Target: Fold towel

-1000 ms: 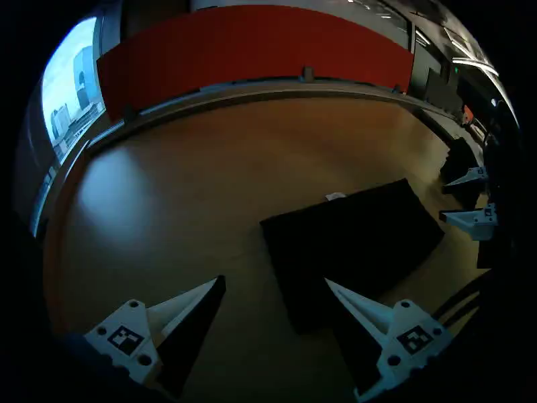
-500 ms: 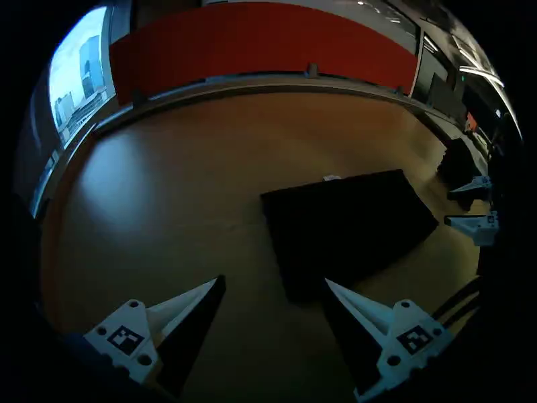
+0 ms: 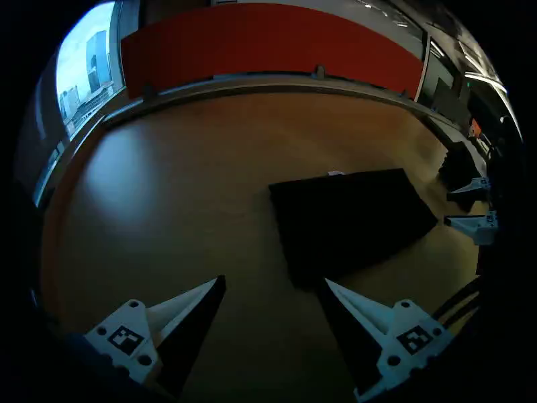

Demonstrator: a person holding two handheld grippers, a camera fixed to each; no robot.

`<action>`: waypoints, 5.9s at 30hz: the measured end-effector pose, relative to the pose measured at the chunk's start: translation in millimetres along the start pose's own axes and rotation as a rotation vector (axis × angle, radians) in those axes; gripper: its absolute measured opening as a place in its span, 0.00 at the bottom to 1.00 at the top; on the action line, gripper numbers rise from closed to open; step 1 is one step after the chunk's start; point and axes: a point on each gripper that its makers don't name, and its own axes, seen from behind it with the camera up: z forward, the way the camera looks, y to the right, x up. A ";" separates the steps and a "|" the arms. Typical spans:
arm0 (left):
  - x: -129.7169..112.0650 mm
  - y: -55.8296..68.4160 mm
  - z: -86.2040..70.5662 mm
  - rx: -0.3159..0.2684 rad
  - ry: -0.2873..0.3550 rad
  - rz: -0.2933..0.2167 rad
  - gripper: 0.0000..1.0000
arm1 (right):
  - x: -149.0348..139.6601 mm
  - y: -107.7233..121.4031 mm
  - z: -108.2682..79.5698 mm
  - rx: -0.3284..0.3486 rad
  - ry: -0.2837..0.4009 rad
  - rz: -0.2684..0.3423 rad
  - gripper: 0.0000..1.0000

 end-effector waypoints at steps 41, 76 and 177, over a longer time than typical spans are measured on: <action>-61.3 -32.1 -58.0 0.091 -0.028 -0.137 0.98 | -27.4 -9.9 20.6 0.129 -0.117 -0.131 0.59; -63.3 -46.8 -66.0 0.108 -0.018 -0.141 0.98 | -23.7 -17.1 24.7 0.185 -0.125 -0.124 0.04; -82.9 -68.9 -124.9 0.118 0.082 -0.335 0.98 | 107.6 -185.8 69.9 0.404 -0.084 -0.607 0.53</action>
